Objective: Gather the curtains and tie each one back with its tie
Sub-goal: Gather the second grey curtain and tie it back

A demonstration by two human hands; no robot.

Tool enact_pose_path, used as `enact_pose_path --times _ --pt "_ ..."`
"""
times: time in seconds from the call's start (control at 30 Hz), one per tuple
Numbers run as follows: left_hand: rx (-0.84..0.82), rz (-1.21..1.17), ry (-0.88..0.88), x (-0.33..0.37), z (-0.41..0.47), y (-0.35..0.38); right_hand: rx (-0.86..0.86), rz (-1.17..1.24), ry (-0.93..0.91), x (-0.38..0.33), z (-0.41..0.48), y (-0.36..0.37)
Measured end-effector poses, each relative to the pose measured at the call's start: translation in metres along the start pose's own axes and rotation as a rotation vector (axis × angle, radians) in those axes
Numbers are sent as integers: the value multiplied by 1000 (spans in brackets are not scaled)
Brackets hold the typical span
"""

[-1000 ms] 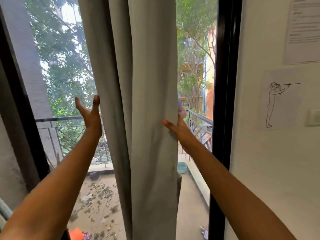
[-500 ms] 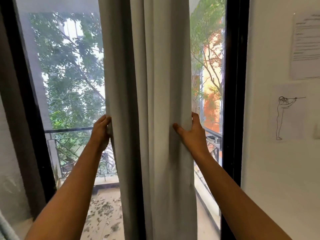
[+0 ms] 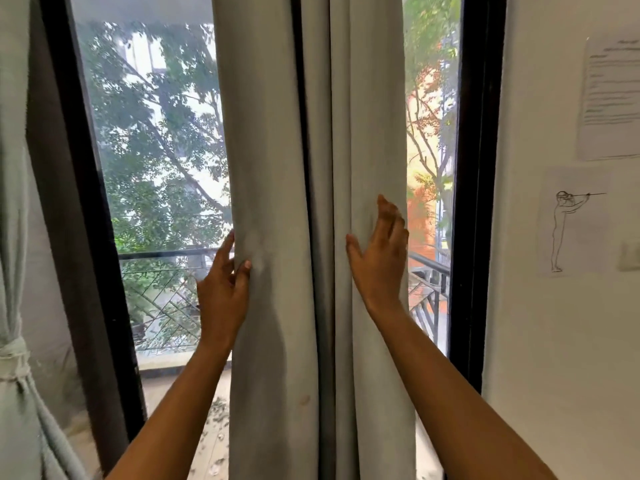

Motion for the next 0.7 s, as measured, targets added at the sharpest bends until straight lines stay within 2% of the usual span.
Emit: enact_pose_path --times 0.03,0.07,0.1,0.2,0.27,0.37,0.5,0.6,0.7 --pt "10 19 17 3 -5 -3 50 -1 -120 -13 -9 -2" --pt "22 31 26 4 -7 -5 21 12 -208 -25 -17 5" --pt "28 48 30 4 -8 -7 -90 32 -227 -33 -24 20" --pt "60 95 38 6 -6 -14 -510 2 37 -25 -37 77" --pt "107 100 9 4 -4 -23 -601 -54 100 -19 -45 95" --pt "98 164 12 12 -3 -32 -404 -7 -20 -25 -55 77" --pt "-27 266 123 40 -7 -22 -191 21 -191 -44 -101 42" --pt "-115 204 93 52 -15 -11 -183 20 -284 -60 -131 37" --pt "-149 58 15 57 -18 -8 -319 81 -286 -65 -140 46"
Point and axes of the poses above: each hand's wrist, its own z-axis towards the middle knuckle, its own y-axis out of the palm, x = y × z, the point moved 9 cm from there along z, towards the middle knuckle, and after that the axes turned 12 degrees about y, right-handed, at the moved point
